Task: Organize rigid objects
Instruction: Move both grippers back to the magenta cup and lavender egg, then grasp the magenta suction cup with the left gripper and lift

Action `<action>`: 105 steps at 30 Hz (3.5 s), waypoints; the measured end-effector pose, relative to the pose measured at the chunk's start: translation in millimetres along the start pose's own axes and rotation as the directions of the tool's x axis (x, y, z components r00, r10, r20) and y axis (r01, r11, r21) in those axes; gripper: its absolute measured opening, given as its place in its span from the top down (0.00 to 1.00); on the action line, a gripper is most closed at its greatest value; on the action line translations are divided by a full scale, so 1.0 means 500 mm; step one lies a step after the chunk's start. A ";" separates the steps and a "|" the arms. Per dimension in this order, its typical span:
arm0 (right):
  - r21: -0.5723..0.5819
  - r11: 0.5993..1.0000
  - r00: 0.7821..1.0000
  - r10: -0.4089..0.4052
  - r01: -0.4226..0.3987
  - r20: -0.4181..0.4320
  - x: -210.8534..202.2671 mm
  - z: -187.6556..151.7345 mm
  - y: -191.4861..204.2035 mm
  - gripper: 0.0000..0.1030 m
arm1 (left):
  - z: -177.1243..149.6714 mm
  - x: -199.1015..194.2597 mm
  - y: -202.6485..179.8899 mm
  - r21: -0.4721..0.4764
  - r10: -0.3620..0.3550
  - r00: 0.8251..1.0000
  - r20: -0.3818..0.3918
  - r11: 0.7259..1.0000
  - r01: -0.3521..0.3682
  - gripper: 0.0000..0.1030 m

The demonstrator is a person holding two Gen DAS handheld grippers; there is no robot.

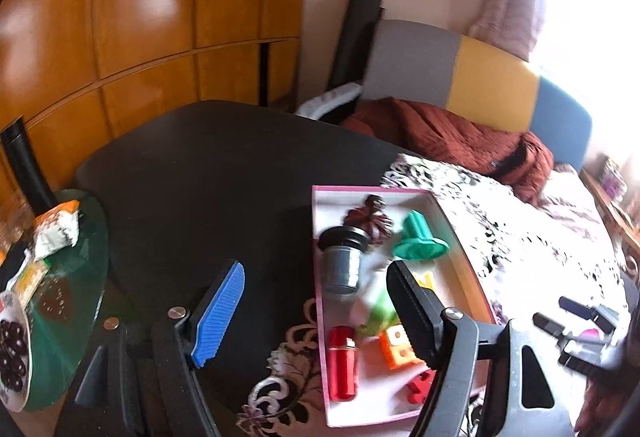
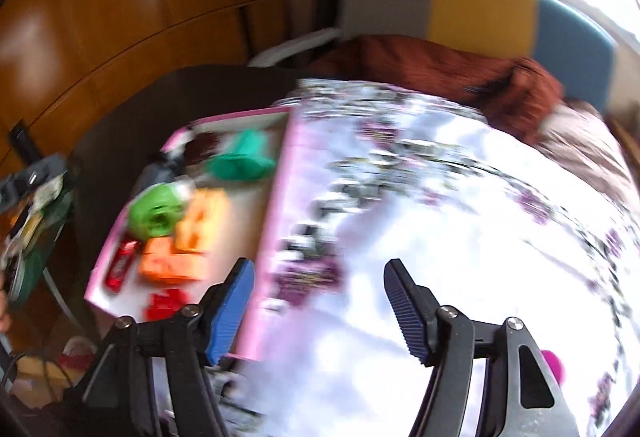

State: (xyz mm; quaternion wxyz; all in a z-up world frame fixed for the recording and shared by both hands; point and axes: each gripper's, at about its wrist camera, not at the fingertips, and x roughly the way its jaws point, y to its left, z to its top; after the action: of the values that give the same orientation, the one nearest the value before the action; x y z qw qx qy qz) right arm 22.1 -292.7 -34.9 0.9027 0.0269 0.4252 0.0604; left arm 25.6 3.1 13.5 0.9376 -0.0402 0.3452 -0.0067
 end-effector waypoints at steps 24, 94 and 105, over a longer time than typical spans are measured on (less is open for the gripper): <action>0.583 0.744 0.926 -0.376 0.327 -0.039 -0.131 -0.109 -0.426 0.24 | -0.085 0.009 -0.293 0.318 -0.259 0.955 -0.144 0.902 0.293 0.27; 0.832 0.470 0.914 -0.392 0.293 -0.100 -0.176 -0.190 -0.558 0.19 | -0.237 0.121 -0.700 0.481 -0.465 0.758 -0.458 0.588 0.651 0.46; 0.772 0.535 0.925 -0.334 0.343 -0.180 -0.123 -0.182 -0.541 0.19 | -0.239 0.123 -0.599 0.461 -0.432 0.816 -0.384 0.676 0.575 0.46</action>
State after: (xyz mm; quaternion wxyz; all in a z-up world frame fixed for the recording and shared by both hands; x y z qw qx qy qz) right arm -63.6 -569.4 -72.7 0.7883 0.3398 0.4090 -0.3094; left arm -0.1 -306.3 -92.8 0.8182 0.1418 0.4150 -0.3717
